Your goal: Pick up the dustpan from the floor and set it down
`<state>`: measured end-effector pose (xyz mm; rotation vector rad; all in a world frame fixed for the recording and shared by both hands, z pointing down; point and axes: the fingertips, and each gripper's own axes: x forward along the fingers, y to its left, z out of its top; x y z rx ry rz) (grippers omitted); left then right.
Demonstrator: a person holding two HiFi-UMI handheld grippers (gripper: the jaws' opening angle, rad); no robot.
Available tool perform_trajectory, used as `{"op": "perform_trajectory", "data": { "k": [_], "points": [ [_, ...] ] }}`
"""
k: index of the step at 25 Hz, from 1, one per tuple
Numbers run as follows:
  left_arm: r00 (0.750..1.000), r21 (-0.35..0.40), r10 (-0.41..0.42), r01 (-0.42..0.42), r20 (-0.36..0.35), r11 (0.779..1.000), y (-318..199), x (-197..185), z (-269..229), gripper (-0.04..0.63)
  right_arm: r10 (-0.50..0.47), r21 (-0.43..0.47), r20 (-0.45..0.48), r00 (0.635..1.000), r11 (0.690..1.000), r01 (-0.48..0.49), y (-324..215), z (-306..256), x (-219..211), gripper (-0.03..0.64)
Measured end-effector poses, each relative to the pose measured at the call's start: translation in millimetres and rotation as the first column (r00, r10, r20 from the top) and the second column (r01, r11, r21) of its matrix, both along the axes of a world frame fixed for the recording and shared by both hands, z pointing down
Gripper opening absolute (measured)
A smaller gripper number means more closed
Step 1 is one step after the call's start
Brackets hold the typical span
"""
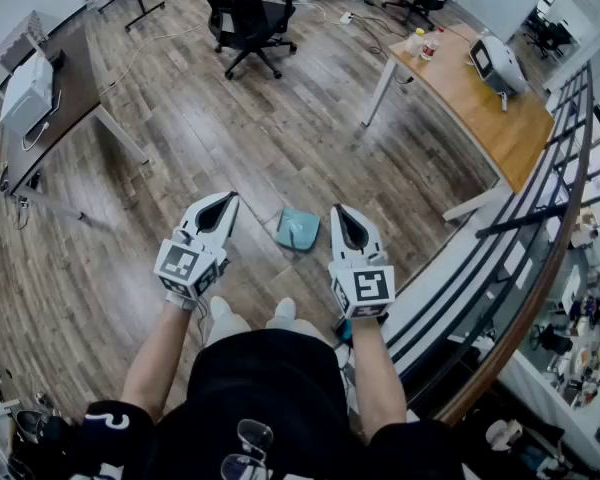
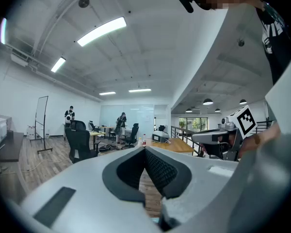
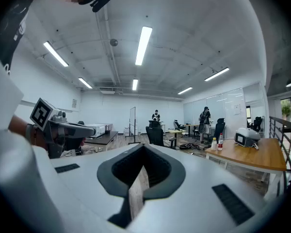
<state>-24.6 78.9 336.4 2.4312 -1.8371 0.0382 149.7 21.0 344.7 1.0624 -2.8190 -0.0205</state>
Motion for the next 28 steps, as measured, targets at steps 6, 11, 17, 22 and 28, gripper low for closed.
{"op": "perform_trajectory", "data": {
  "k": [6, 11, 17, 22, 28],
  "points": [
    [1.000, -0.003, 0.002, -0.002, -0.008, 1.000, -1.8, 3.7, -1.1, -0.005, 0.003, -0.011, -0.001, 1.000, 1.000, -0.003, -2.4, 0.3, 0.9, -0.006],
    [1.000, -0.012, -0.003, 0.003, -0.012, 1.000, -0.1, 5.3, 4.1, -0.005, 0.009, -0.014, 0.005, 1.000, 1.000, -0.009, -3.4, 2.7, 4.6, -0.005],
    [1.000, -0.026, -0.014, 0.014, -0.025, 1.000, 3.4, 4.7, 13.7, -0.005, -0.004, -0.025, 0.001, 1.000, 1.000, 0.004, -5.5, 11.2, 2.1, -0.005],
    [0.998, -0.051, -0.024, 0.022, -0.050, 0.998, 2.1, -2.4, 24.8, -0.005, -0.017, -0.052, -0.018, 1.000, 0.998, 0.016, -13.4, 23.5, -11.4, -0.005],
    [0.996, -0.093, -0.005, -0.003, -0.085, 0.996, -18.8, -21.8, 57.9, -0.005, -0.025, -0.098, -0.065, 0.998, 0.995, 0.018, -31.4, 61.2, -42.4, -0.005]
  ]
}}
